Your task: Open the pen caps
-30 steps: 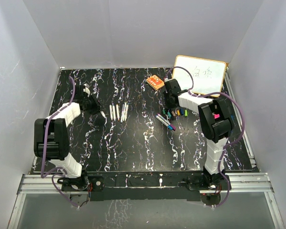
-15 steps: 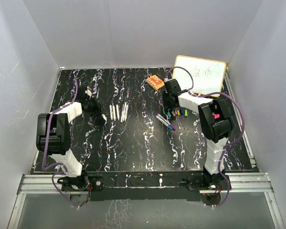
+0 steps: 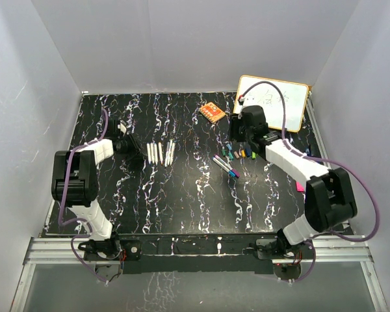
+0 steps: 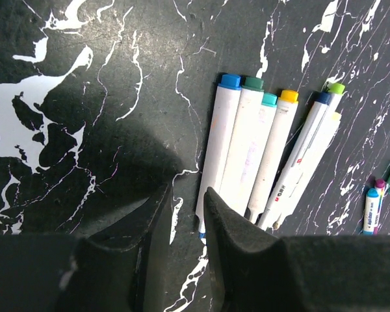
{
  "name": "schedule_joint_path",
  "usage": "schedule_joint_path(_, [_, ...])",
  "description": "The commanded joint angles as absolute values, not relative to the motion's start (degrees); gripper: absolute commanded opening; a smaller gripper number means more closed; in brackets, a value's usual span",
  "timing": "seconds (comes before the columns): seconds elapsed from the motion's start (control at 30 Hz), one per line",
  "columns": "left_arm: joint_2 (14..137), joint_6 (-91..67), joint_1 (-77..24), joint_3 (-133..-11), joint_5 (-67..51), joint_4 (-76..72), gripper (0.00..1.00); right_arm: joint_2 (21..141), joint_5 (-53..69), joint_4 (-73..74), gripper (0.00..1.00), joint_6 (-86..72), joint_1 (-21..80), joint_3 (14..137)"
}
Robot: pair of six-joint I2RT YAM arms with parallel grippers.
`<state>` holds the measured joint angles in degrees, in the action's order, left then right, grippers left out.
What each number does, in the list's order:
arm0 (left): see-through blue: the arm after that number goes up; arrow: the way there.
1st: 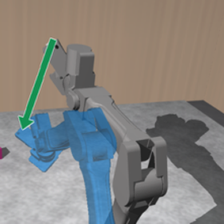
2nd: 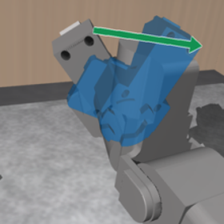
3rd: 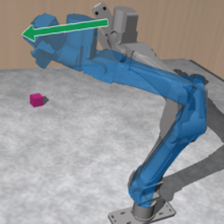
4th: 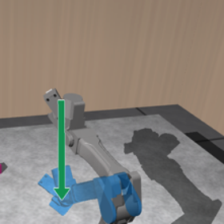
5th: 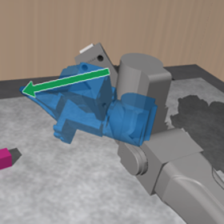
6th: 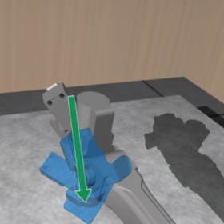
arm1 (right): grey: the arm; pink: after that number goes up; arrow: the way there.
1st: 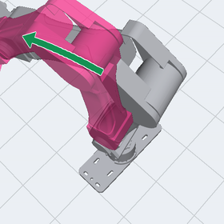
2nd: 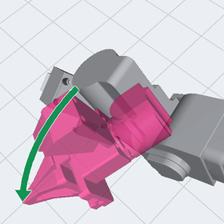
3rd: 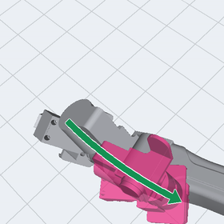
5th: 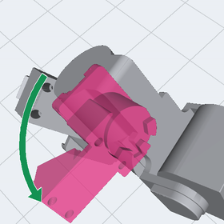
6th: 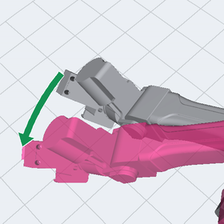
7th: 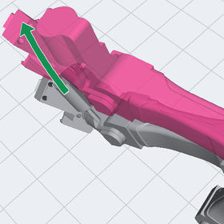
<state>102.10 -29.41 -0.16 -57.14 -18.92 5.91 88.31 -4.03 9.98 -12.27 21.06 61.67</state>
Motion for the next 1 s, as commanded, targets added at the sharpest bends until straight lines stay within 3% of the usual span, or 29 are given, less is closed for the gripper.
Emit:
schedule_joint_path(0.0, [100.0,-29.6,0.1,-58.2,-19.7,5.4,0.25,84.7,-2.3,7.6,0.39,-11.7,22.9,59.7])
schedule_joint_path(0.13, [94.0,-31.0,0.1,-56.8,-17.2,4.5,0.26,84.4,-3.0,11.4,0.41,-9.9,26.8,58.7])
schedule_joint_path(0.23, [86.6,-32.0,0.0,-54.7,-15.8,1.8,0.34,83.7,-3.5,11.9,0.44,-9.4,29.8,56.7])
schedule_joint_path(0.33, [79.0,-32.8,0.1,-51.5,-17.1,-3.1,0.63,83.3,-5.3,13.6,0.45,-9.6,32.4,55.6])
schedule_joint_path(0.4, [74.3,-34.3,0.1,-49.4,-18.7,-6.9,0.95,83.1,-5.8,14.8,0.47,-9.8,33.1,54.9])
schedule_joint_path(0.43, [72.7,-35.2,0.0,-48.5,-20.0,-8.9,0.98,83.1,-6.1,15.7,0.47,-10.0,33.4,54.6])
schedule_joint_path(0.73, [68.3,-40.5,0.0,-46.7,-25.6,-16.6,0.99,83.4,-6.1,17.7,0.5,-12.2,34.1,50.9])
schedule_joint_path(0.83, [67.5,-40.5,0.0,-46.7,-25.8,-16.5,0.98,83.2,-7.0,16.7,0.57,-13.3,34.1,49.3])
schedule_joint_path(0.97, [67.0,-40.5,0.0,-46.7,-25.8,-16.3,0.98,83.3,-7.4,16.3,0.6,-13.9,34.1,48.6])
